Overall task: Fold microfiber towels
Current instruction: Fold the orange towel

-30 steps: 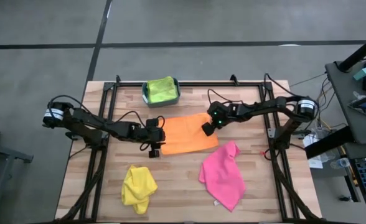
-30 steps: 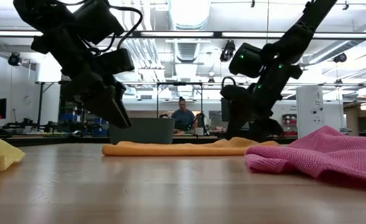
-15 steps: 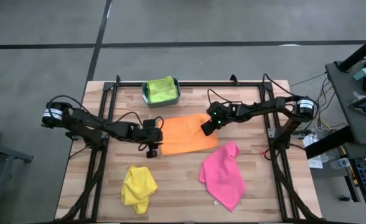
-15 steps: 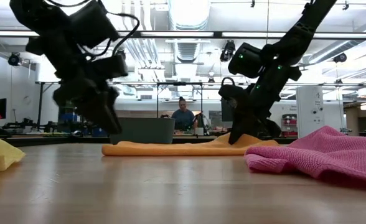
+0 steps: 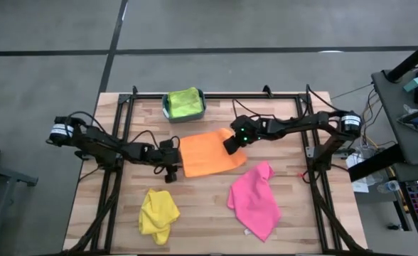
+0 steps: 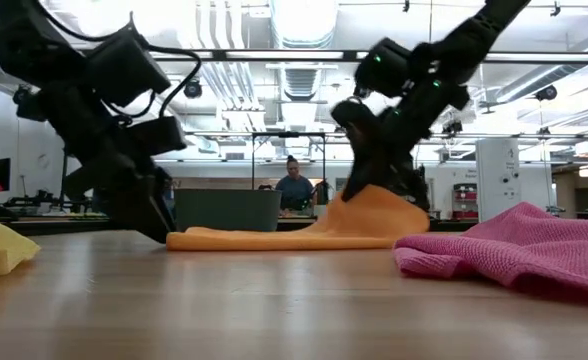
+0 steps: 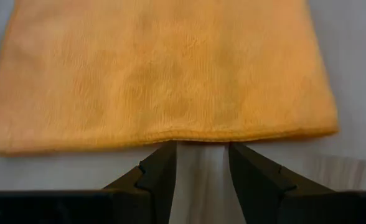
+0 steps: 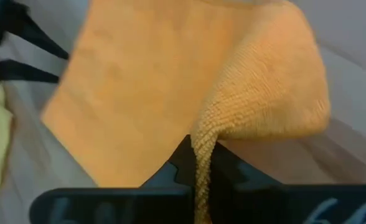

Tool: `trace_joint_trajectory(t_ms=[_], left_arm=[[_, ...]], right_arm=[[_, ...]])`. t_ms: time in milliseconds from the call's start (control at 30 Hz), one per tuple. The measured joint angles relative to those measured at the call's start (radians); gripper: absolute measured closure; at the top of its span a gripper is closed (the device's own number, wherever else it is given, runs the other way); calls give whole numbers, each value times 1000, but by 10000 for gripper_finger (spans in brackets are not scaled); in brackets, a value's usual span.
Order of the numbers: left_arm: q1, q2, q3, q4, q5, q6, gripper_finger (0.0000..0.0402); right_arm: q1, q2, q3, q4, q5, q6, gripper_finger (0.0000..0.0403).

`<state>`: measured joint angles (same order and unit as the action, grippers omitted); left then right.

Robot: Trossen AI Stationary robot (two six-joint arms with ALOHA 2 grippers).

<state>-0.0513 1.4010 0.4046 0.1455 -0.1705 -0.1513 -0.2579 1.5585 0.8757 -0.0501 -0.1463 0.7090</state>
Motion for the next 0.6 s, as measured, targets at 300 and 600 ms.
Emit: trace_joint_trajectory(t_ms=[300, 600], left_arm=[[0, 39, 3, 51, 20, 0, 269], [0, 41, 2, 63, 20, 0, 269]], right_arm=[[57, 111, 172, 3, 16, -14, 394], [105, 287, 375, 4, 16, -59, 394]])
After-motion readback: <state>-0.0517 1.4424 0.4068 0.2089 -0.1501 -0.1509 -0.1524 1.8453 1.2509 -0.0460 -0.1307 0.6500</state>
